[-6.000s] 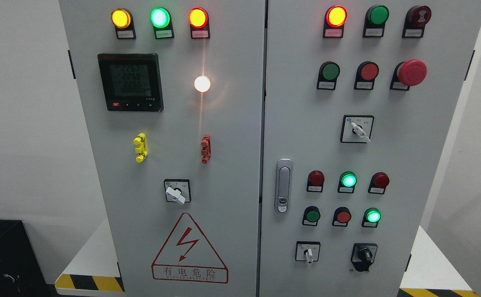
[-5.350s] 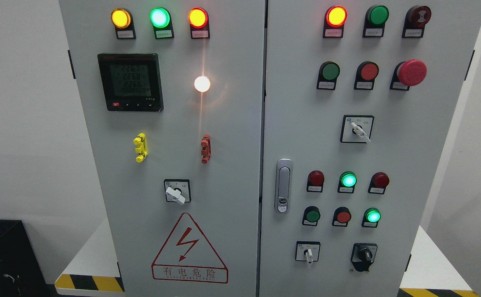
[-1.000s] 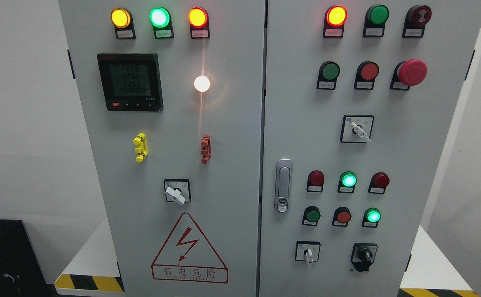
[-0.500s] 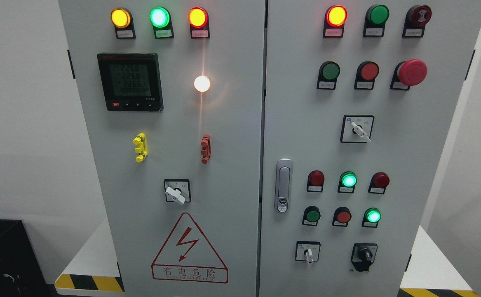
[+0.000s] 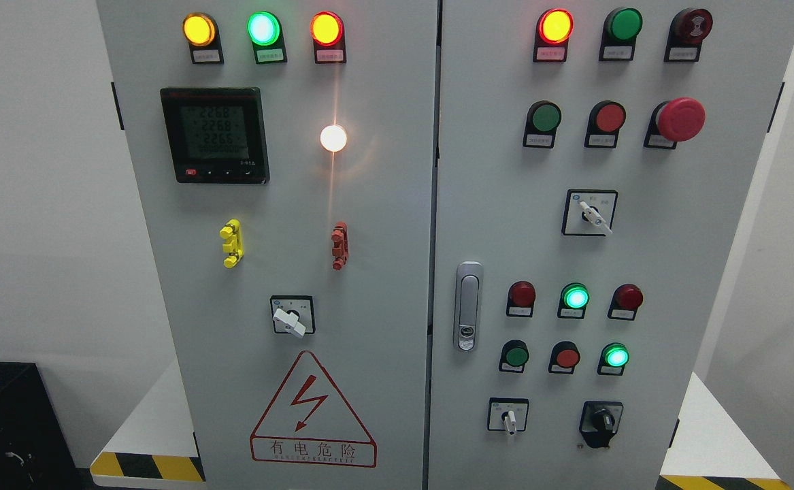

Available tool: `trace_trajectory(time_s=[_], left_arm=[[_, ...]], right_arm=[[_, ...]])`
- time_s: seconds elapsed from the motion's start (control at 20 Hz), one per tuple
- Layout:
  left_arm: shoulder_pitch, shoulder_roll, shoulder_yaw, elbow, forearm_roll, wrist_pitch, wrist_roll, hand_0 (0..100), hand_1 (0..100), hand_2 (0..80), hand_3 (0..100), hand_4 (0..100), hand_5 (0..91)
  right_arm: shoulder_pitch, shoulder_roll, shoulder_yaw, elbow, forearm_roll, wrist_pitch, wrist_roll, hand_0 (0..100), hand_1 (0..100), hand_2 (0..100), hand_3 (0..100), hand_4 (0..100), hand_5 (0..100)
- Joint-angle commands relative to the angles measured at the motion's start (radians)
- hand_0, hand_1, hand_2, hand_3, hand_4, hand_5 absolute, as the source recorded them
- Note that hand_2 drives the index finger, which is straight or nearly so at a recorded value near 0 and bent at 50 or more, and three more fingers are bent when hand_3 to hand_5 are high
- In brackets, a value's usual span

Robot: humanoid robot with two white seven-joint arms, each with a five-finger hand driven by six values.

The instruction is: Flip black knob to close circuit

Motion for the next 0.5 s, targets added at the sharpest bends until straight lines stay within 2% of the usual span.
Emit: trace_trajectory(time_s=[0.0,0.45], left_arm=[[0.023,0.000,0.000,-0.029,0.000,0.000,0.000,12,56,0.0,0,0,0.0],[0.023,0.000,0.000,-0.029,0.000,0.000,0.000,12,56,0.0,0,0,0.0]], right_arm=[[-0.054,0.005,-0.004,0.010,0.018,0.017,0.017,0,0,94,100,100,100],[-0.137,0.005,-0.030,0.056,0.049,0.030,0.031,0,0,94,100,100,100]])
